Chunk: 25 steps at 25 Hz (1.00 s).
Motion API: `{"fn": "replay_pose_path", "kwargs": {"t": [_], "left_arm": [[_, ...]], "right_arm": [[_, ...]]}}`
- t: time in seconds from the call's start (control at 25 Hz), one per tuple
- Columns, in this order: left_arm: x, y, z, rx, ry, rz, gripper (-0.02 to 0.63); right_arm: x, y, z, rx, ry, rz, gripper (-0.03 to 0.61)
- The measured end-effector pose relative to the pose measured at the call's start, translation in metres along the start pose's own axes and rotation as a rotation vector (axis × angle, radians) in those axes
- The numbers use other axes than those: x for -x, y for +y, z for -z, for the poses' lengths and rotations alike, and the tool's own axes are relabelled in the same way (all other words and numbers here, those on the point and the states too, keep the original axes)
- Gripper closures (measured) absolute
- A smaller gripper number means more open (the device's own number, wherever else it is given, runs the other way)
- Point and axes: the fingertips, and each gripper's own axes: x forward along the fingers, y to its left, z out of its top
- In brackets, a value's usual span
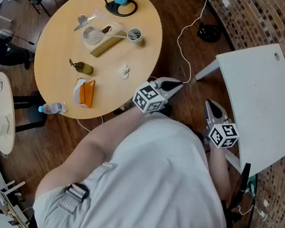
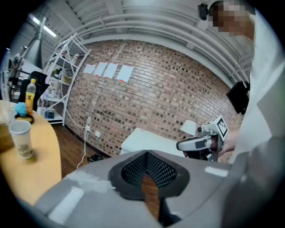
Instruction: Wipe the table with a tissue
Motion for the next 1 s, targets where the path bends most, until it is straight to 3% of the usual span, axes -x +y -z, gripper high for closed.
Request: {"fn": "replay_pose_path", "kwargs": {"t": [0.24, 0.32, 0.48, 0.56, 0.72, 1.0], "left_arm": [[0.06, 0.065, 0.028, 0.028, 0.026, -0.19, 0.609], [0.089, 0.096, 0.049, 0.048, 0.073, -0.316, 0.608], [0.166, 0.172, 0.089, 0.099, 0.192, -0.645, 0.565], [0.193, 0.198, 0.1, 0.103, 0.23, -0.742, 0.545], [0.209, 0.228, 0.111, 0.102, 0.277, -0.8, 0.505], [0.193, 0.243, 0.145, 0.179, 0.377, -0.739, 0.471]], "right_arm": [[-0.035, 0.017, -0.004, 0.024, 0.036, -0.063, 0.571], [-0.043, 0.023, -0.003, 0.038, 0.056, -0.084, 0.571], [-0.05, 0.027, 0.003, 0.044, 0.088, -0.094, 0.571], [-0.049, 0.025, 0.006, 0.036, 0.095, -0.08, 0.571], [-0.039, 0.017, 0.009, 0.021, 0.098, -0.031, 0.571], [-0.02, 0.009, 0.018, -0.01, 0.083, 0.062, 0.571]]}}
